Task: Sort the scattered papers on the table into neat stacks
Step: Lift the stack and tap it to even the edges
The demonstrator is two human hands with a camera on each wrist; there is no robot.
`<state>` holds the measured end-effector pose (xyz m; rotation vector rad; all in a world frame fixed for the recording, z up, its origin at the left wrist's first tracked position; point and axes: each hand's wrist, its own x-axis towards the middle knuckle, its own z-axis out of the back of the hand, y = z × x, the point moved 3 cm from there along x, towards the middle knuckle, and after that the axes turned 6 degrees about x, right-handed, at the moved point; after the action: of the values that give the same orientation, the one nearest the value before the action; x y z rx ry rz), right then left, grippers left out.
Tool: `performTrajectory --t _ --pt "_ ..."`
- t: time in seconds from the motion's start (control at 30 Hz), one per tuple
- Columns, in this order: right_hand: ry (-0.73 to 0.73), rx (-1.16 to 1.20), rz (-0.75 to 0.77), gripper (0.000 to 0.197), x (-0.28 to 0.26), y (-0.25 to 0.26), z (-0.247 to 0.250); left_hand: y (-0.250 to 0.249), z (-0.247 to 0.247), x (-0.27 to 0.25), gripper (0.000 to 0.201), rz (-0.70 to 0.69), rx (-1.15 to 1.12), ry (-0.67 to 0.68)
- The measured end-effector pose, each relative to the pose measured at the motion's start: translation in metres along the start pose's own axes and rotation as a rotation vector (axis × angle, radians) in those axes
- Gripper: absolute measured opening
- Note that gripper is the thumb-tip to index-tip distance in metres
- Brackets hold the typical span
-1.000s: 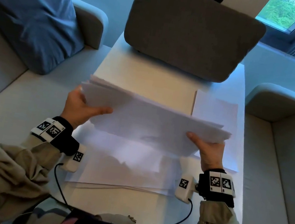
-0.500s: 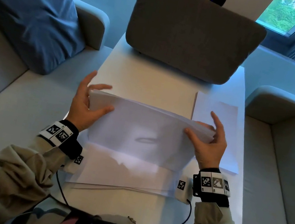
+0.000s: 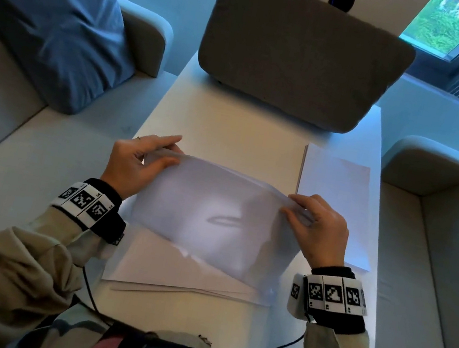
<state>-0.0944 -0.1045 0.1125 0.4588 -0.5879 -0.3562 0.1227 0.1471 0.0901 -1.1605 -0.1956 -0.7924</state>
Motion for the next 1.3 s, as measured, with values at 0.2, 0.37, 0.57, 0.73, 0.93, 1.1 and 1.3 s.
performTrajectory --t 0.2,0.37,0.57,0.73,0.93,1.1,1.3 --pt "0.147 -0.091 0.071 0.017 0.011 0.057 -0.015 -0.062 -0.011 0.013 0.040 -0.160 -0.102 0.000" --pt "0.076 0.146 -0.003 0.012 0.016 0.060 -0.007 -0.066 -0.005 0.026 0.055 -0.070 -0.126 0.104" --pt "0.064 0.598 -0.200 0.021 0.016 0.041 0.014 -0.023 0.015 0.029 0.047 0.178 -0.014 0.129" --pt "-0.116 0.831 -0.414 0.017 0.010 0.025 0.011 -0.023 0.012 0.025 0.044 0.290 -0.300 0.185" --pt "-0.169 0.953 -0.447 0.017 0.017 0.039 -0.007 -0.055 -0.022 0.011 0.026 0.324 -0.284 0.037" --pt "-0.197 0.863 -0.451 0.028 0.024 0.039 -0.007 -0.055 -0.024 0.010 0.034 0.386 -0.293 0.076" --pt "-0.341 0.935 -0.465 0.020 0.024 0.051 -0.011 -0.066 -0.025 0.012 0.029 0.384 -0.336 -0.093"
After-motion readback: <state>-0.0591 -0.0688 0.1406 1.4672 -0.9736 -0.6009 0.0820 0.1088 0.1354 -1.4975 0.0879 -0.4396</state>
